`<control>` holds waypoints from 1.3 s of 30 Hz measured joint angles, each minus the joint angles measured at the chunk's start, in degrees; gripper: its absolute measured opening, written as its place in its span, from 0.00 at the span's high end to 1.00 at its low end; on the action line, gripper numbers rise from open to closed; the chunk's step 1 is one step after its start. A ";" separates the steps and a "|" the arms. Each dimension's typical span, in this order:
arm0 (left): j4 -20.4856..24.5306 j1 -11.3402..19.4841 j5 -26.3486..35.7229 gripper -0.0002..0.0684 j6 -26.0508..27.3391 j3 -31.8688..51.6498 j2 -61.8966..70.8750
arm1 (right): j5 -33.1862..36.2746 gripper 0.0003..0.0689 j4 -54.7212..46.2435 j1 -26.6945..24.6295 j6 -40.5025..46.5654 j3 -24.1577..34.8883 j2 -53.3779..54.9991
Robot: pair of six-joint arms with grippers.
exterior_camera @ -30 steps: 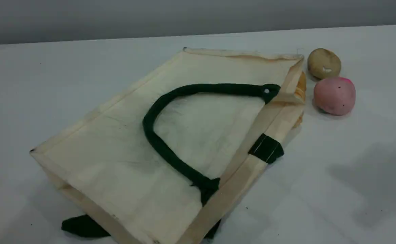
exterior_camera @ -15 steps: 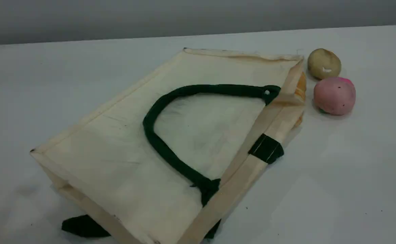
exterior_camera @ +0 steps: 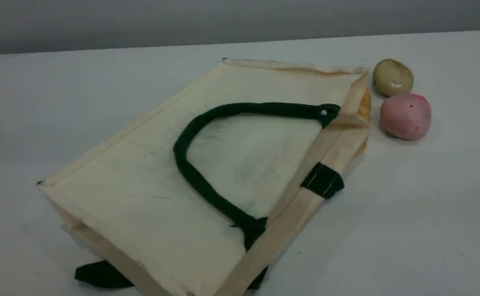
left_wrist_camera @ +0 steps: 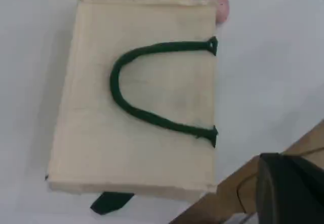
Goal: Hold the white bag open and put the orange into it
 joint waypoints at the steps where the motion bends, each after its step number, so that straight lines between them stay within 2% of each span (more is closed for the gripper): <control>1: 0.00 0.00 0.00 0.98 0.00 1.64 -2.61 | -0.06 0.99 -0.53 0.01 0.00 0.00 -1.22; 5: 1.20 0.06 -0.01 0.98 0.00 7.17 -12.22 | -0.36 0.99 -3.28 0.06 -0.14 1.04 -4.61; 10: 1.89 0.06 0.77 0.99 0.75 13.23 -23.08 | -0.36 0.99 -4.28 0.09 -0.14 7.69 -7.98; 16: 9.28 0.28 -0.59 0.99 0.53 21.07 -34.19 | -1.32 0.99 -2.08 0.12 0.29 17.26 -7.83; 19: 11.32 0.94 -1.33 0.99 0.53 25.10 -37.16 | -3.16 0.99 -2.56 0.12 0.29 20.45 -7.83; 25: 11.65 1.22 -4.67 0.99 0.53 31.40 -38.67 | -6.48 0.98 -6.41 0.12 0.23 21.35 -7.83; 31: 12.01 1.22 -3.94 0.99 0.60 32.67 -38.62 | -10.13 0.97 -6.59 0.12 1.13 22.78 -7.83; 39: 11.87 1.22 -3.63 0.97 0.88 32.60 -38.62 | -9.29 0.95 -6.78 0.12 1.38 22.87 -7.83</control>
